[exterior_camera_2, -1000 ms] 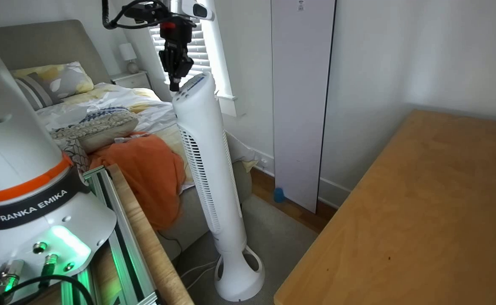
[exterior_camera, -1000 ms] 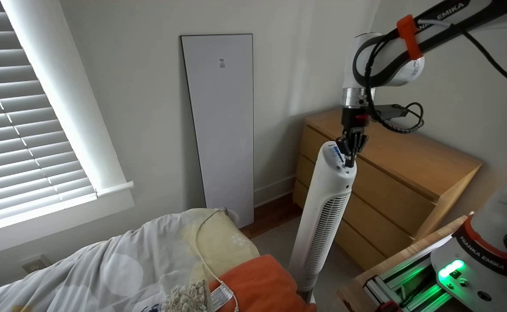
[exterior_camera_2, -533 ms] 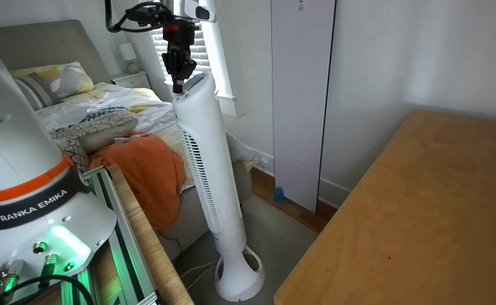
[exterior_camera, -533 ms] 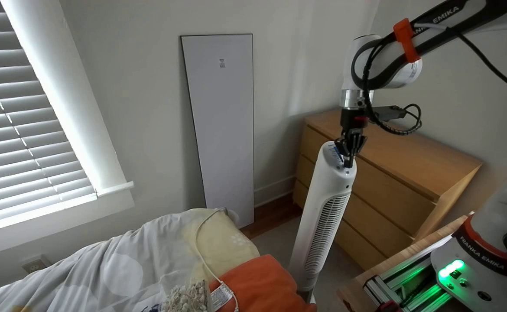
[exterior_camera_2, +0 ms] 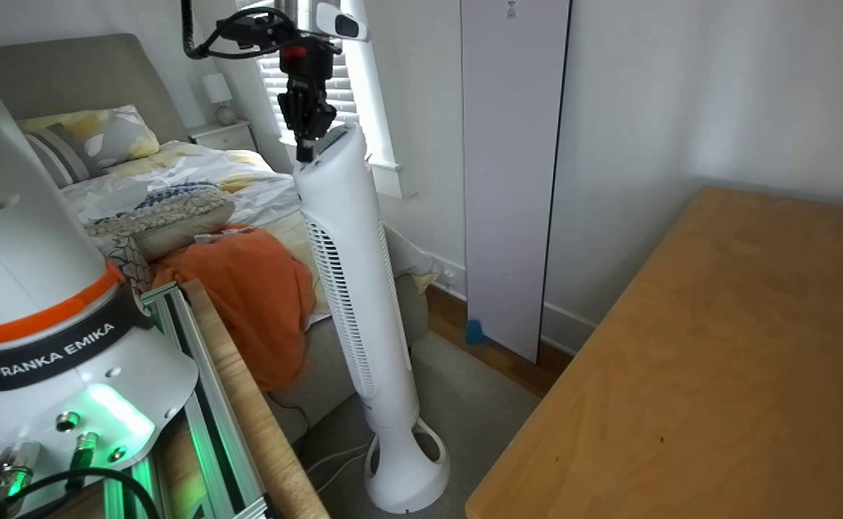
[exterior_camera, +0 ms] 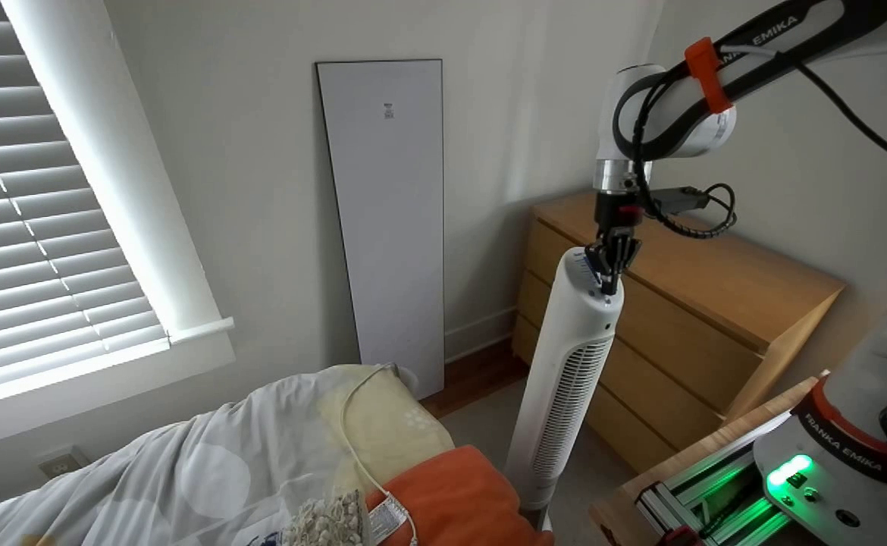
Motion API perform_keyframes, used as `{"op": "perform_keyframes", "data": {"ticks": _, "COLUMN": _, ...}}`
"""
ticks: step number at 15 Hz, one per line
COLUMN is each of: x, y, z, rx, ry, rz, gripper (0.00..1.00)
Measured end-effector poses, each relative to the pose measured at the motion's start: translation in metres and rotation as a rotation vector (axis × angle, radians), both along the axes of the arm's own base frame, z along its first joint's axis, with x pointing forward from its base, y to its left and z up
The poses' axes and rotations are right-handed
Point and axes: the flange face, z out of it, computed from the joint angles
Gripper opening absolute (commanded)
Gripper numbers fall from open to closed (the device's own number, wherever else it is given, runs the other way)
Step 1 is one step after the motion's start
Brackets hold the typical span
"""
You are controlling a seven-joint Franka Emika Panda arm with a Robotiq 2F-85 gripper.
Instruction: Press a button on the white fan
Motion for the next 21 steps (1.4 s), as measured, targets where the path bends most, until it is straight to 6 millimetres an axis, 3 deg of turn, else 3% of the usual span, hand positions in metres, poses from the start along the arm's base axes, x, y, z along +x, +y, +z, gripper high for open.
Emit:
{"op": "perform_keyframes", "data": {"ticks": 12, "x": 0.003, "y": 0.005, "z": -0.001, "rx": -0.003, "ry": -0.006, "rz": 0.016, "gripper": 0.00}}
{"op": "perform_keyframes", "data": {"ticks": 21, "x": 0.013, "y": 0.015, "z": -0.007, "rx": -0.015, "ry": 0.085, "rz": 0.064, "gripper": 0.00}}
